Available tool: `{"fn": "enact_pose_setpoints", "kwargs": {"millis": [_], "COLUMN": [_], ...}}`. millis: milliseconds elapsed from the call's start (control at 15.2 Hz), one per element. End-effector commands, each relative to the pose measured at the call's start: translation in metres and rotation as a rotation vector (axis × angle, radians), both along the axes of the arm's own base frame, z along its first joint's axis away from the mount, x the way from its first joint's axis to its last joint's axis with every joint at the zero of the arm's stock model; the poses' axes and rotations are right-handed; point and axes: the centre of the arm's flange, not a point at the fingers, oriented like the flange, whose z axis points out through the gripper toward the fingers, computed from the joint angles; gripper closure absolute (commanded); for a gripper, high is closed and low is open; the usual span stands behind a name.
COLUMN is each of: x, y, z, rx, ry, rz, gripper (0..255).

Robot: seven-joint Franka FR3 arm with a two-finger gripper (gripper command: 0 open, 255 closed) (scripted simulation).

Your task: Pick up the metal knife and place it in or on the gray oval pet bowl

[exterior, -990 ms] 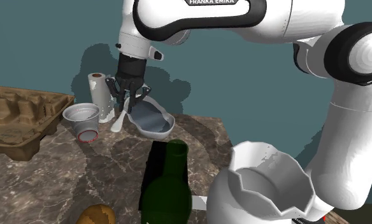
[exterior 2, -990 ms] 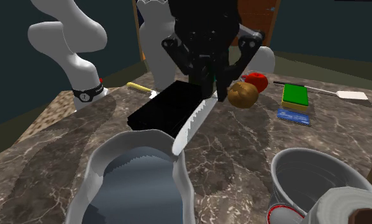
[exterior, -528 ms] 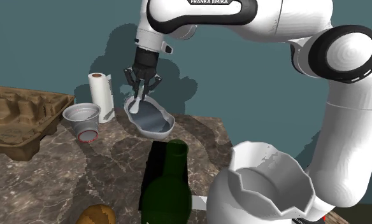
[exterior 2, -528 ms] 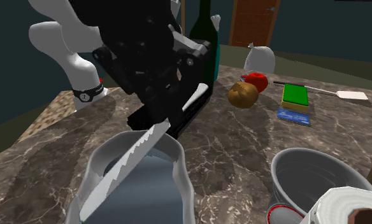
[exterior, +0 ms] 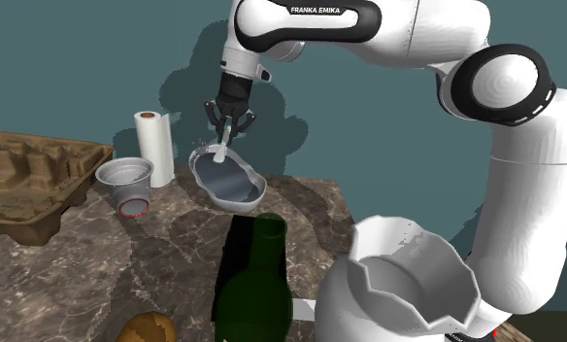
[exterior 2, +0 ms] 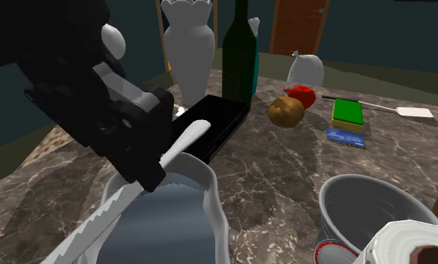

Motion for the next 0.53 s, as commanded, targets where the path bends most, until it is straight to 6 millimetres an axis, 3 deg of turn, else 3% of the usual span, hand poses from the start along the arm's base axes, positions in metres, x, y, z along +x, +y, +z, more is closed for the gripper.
{"fn": "enact_pose_setpoints", "kwargs": {"millis": [0, 462], "x": [0.001, 0.001], "y": [-0.001, -0.001], "z": [-0.010, -0.047], "rx": [0.000, 0.000], "ry": [0.000, 0.000], "rz": [0.000, 0.000], "gripper": [255, 255]}}
